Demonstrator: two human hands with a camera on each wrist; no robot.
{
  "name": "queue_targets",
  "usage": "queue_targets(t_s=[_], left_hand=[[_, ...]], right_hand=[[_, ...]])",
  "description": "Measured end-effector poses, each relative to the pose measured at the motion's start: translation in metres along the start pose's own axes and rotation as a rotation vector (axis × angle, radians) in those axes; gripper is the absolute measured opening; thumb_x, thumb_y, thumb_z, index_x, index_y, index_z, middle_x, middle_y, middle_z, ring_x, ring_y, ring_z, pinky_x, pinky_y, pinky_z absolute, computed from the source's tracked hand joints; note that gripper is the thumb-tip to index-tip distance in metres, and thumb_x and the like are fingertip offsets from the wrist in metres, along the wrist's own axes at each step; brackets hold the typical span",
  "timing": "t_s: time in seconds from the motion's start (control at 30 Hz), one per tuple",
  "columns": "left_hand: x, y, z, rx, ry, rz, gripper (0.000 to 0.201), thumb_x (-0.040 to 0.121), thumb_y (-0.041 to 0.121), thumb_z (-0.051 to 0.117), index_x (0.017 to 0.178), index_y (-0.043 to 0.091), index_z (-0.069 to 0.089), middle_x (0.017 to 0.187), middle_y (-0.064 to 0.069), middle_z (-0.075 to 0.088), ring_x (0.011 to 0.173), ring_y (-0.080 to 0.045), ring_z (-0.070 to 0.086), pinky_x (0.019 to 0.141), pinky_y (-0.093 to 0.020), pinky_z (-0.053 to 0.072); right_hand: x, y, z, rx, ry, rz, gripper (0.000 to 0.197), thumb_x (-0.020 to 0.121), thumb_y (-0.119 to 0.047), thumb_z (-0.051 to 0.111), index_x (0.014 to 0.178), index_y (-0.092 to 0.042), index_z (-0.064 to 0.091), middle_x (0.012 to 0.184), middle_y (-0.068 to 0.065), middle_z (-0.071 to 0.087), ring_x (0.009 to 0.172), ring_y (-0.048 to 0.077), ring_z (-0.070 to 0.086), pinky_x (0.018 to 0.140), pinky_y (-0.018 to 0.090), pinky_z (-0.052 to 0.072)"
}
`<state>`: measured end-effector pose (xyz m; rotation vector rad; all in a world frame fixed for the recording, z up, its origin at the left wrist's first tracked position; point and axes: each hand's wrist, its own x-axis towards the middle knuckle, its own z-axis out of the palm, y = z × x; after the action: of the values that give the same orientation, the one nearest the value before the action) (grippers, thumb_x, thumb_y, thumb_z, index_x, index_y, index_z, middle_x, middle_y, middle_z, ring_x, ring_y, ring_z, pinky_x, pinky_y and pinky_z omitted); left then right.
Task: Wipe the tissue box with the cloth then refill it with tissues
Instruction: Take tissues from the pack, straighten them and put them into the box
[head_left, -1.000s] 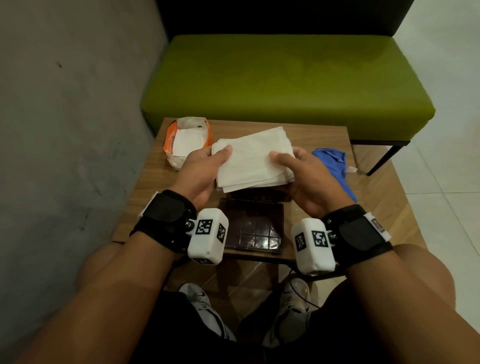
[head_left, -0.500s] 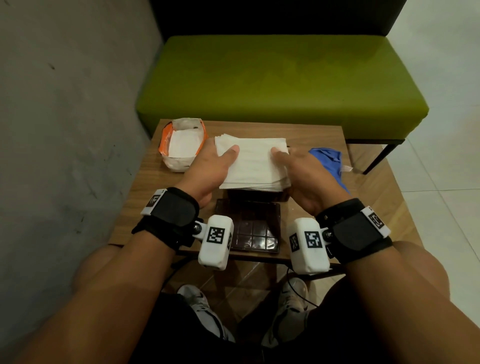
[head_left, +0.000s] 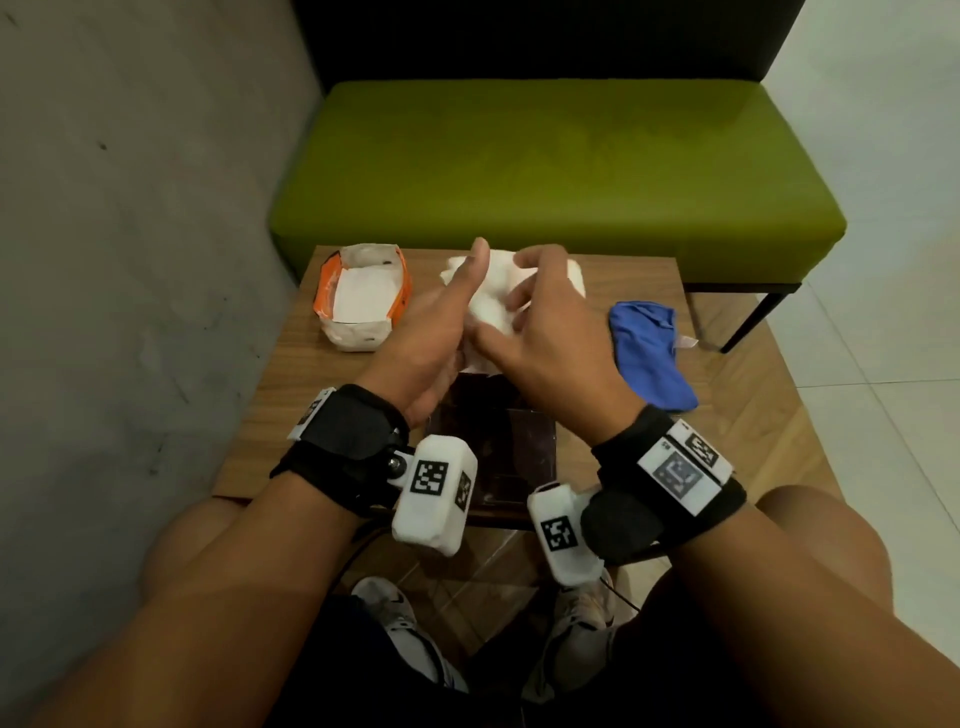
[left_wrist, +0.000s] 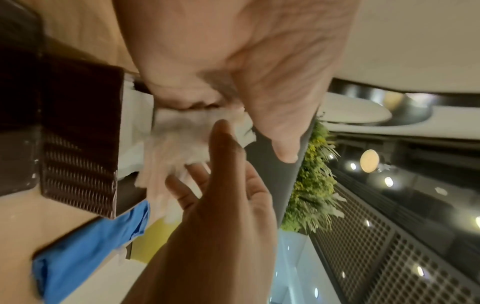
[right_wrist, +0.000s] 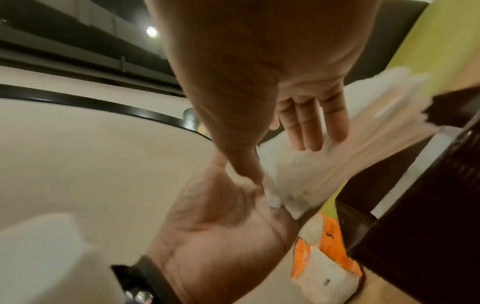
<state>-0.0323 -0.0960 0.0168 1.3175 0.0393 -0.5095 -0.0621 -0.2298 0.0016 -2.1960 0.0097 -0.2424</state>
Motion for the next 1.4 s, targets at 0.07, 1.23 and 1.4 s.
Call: queue_targets(t_s=[0.07, 1.23, 1.4], left_hand=[[0.001, -0.005, -0.009, -0.077, -0.014, -0.026, 0.064, 0.105, 0.055, 0.056, 0.142, 0.004, 0.065, 0.131, -0.02, 0.075, 0.123, -0.034, 0.073, 0.101, -0.046, 0.062], [0.015, -0.009, -0.023, -0.004, 0.236, -0.158, 0.048, 0.112, 0.048, 0.049, 0.136, 0.011, 0.067, 0.118, -0.005, 0.082, 0.106, -0.02, 0.08, 0.098, -0.04, 0.063], [0.012, -0.007, -0.024, -0.048, 0.206, -0.169, 0.057, 0.113, 0.054, 0.038, 0.137, 0.011, 0.066, 0.116, -0.007, 0.082, 0.097, -0.018, 0.082, 0.082, -0.033, 0.067]], right_hand=[[0.0, 0.001, -0.003, -0.023, -0.092, -0.028, 0.062, 0.093, -0.037, 0.076, 0.141, -0.019, 0.042, 0.108, -0.006, 0.063, 0.086, 0.008, 0.063, 0.064, 0.014, 0.041], [0.009, 0.038, -0.025, 0.566, -0.08, 0.356, 0.046, 0.105, -0.064, 0.042, 0.148, -0.051, 0.054, 0.151, -0.01, 0.059, 0.136, 0.013, 0.059, 0.117, 0.048, 0.049], [0.009, 0.039, -0.029, 0.578, -0.153, 0.29, 0.042, 0.111, -0.054, 0.041, 0.15, -0.047, 0.056, 0.149, -0.009, 0.061, 0.134, 0.012, 0.061, 0.117, 0.044, 0.049]])
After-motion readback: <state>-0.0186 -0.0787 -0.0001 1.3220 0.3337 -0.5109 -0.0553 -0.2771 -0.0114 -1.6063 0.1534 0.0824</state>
